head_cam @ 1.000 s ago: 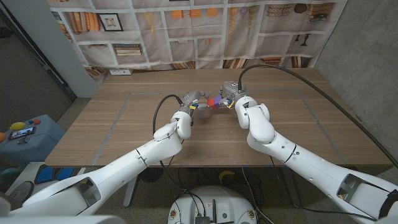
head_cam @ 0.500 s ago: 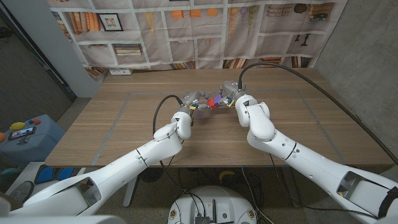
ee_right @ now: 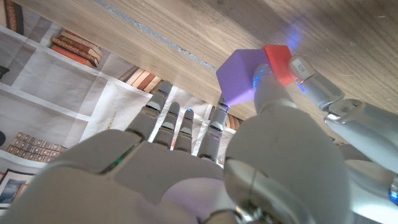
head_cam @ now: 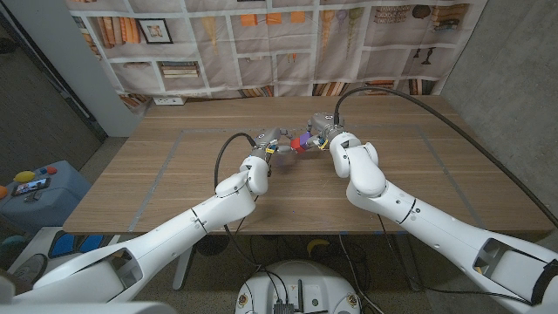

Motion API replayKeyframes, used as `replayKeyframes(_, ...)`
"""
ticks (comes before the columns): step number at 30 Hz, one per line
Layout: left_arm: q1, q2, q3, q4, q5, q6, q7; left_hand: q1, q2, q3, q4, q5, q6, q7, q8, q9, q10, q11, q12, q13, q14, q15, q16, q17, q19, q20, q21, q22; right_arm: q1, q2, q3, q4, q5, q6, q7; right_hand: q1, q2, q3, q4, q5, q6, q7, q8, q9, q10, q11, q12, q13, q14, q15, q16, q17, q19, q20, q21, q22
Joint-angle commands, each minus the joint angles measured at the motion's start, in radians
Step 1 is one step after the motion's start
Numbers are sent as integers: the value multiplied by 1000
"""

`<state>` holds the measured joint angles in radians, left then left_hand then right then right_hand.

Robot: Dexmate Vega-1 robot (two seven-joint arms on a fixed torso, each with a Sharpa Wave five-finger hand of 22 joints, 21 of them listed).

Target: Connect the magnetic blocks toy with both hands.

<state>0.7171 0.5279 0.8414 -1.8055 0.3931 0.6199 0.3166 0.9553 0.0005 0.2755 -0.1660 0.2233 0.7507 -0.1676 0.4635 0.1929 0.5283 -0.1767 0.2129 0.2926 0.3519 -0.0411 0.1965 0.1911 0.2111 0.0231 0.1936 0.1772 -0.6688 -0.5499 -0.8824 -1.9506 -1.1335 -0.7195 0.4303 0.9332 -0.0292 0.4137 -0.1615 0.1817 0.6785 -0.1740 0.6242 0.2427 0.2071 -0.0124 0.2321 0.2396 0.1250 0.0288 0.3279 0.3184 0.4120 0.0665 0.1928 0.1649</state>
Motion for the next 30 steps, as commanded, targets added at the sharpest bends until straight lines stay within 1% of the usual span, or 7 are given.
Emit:
replayKeyframes(1, -4, -3, -1, 9, -5, -2, 1, -18, 34, 10, 3, 3, 131, -8, 26, 31, -2, 1, 4, 0, 0, -98, 7, 1, -2, -4, 5, 2, 4, -8, -6, -9, 6, -7, 13, -2, 14, -6, 1, 8, 50, -41, 64, 20, -2, 2, -4, 1, -2, 4, 1, 5, -3, -4, -2, 6)
replayKeyframes(10, -12, -4, 1, 18, -6, -11, 0, -18, 35, 11, 3, 3, 131, -9, 26, 31, -3, 3, 4, -1, 1, -97, 8, 1, -2, -3, 5, 2, 15, 0, -5, 6, 29, 2, 7, 1, 16, -7, -1, 9, 48, -41, 65, 22, -2, 1, -5, 1, -3, 3, 0, 6, -4, -4, -1, 6)
replayKeyframes(13, -11, -4, 1, 17, -6, -7, 1, -17, 36, 11, 2, 3, 131, -9, 26, 31, -3, 2, 4, -1, 0, -98, 7, 1, -2, -3, 5, 2, 21, -8, -7, 7, 39, 16, 5, 3, 16, -9, -1, 9, 29, -40, 57, 19, -7, 2, -7, 1, -4, 4, 0, 6, -4, -4, -1, 6)
replayKeyframes(16, -11, -2, 0, 17, -7, -9, -1, -18, 36, 11, 2, 3, 131, -9, 26, 32, -3, 3, 4, -1, 0, -97, 7, 1, -2, -2, 5, 2, 25, -5, -12, 7, 33, 2, 16, 5, 17, -12, -2, 9, -6, -43, 39, 12, -15, 6, -10, 2, -8, 7, -2, 7, -8, -1, -2, 6)
replayKeyframes(17, -10, -6, -1, 17, -8, -2, 1, -18, 36, 11, 2, 3, 131, -9, 26, 32, -3, 3, 5, -1, 1, -98, 8, 1, -2, -3, 5, 2, 26, -9, -11, 5, 38, 9, 16, 5, 17, -13, -2, 9, -29, -40, 28, 9, -18, 6, -11, 2, -12, 8, -4, 7, -9, -1, -2, 6)
replayKeyframes(20, -12, -6, 0, 21, -9, -8, 1, -18, 37, 12, 3, 3, 131, -10, 27, 32, -3, 3, 5, -1, 0, -98, 8, 1, -3, -3, 5, 2, 32, -11, -14, 5, 39, 6, 30, 5, 17, -15, -2, 8, -50, -43, 17, 3, -27, 10, -14, 3, -15, 10, -6, 8, -12, 2, -3, 6)
replayKeyframes(30, -22, -8, 2, 36, -13, -19, -3, -18, 40, 13, 3, 3, 130, -8, 27, 33, -3, 3, 5, -1, -1, -97, 7, 1, -3, -2, 5, 2, 39, -17, -17, -3, 44, -3, 56, 0, 7, -30, 0, 4, -161, -41, -37, -13, -68, 33, -24, 9, -43, 28, -20, 11, -29, 13, -5, 6)
